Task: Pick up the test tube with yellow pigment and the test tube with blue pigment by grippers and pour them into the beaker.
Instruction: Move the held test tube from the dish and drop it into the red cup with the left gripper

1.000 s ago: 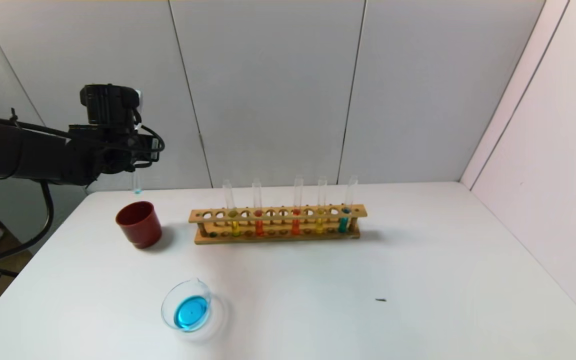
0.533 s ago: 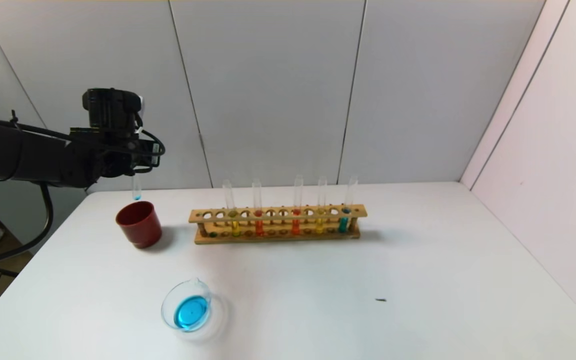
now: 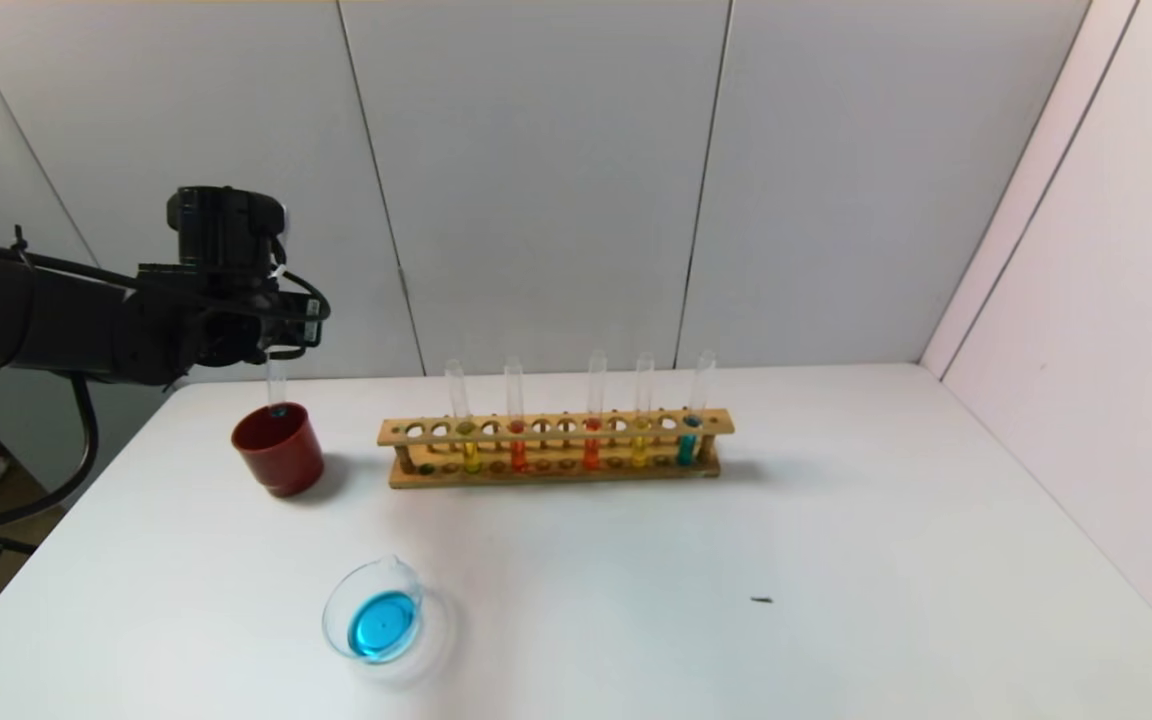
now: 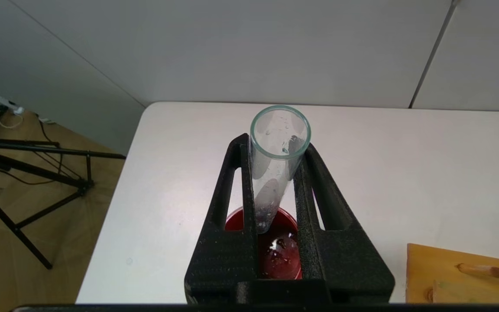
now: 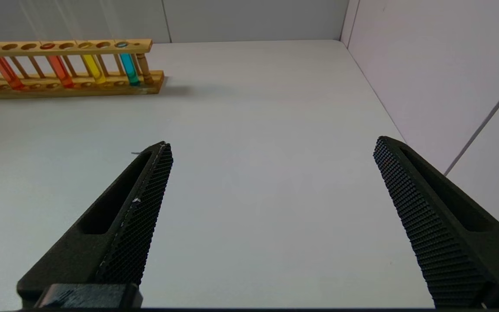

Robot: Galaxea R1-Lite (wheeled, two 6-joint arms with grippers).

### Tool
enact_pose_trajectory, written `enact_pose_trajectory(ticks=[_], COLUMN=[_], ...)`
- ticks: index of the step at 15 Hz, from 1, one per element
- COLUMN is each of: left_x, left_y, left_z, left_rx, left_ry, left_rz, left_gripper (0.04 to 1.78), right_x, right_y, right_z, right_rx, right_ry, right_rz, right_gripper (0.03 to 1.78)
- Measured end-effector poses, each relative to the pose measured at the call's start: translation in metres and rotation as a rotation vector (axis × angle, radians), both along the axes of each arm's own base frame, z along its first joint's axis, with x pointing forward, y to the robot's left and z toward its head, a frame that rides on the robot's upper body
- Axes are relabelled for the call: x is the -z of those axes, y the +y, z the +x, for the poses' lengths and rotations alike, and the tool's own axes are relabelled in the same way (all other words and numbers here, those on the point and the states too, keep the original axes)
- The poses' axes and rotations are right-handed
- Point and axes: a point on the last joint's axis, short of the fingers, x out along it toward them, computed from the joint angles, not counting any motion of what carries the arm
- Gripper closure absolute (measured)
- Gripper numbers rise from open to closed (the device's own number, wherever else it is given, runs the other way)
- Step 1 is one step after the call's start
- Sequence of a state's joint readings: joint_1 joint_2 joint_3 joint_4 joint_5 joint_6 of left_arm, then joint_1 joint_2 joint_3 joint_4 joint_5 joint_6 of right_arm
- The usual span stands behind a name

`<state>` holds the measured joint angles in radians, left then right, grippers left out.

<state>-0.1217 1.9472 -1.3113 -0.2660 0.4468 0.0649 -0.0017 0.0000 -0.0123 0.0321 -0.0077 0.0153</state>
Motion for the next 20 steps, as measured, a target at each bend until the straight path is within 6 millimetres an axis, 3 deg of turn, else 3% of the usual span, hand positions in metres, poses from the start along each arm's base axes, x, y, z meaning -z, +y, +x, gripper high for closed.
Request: enact_pose_trajectory(ticks=[12, 20], left_x=[0.047, 0.062], left_y=[-0.004, 0.000], left_z=[-0.014, -0.027], left_rx=[0.010, 0.031], left_ry=[0.108, 0.155], left_rz=[-0.040, -0.051], left_gripper=[1.52, 1.50], right_x=[0.000, 0.000], right_y=[0.000, 0.000], right_z=[0.000, 0.000], right_rx=[0.000, 0.000], right_ry=[0.000, 0.000], right_rz=[0.000, 0.000], right_gripper=[0.11, 0.11])
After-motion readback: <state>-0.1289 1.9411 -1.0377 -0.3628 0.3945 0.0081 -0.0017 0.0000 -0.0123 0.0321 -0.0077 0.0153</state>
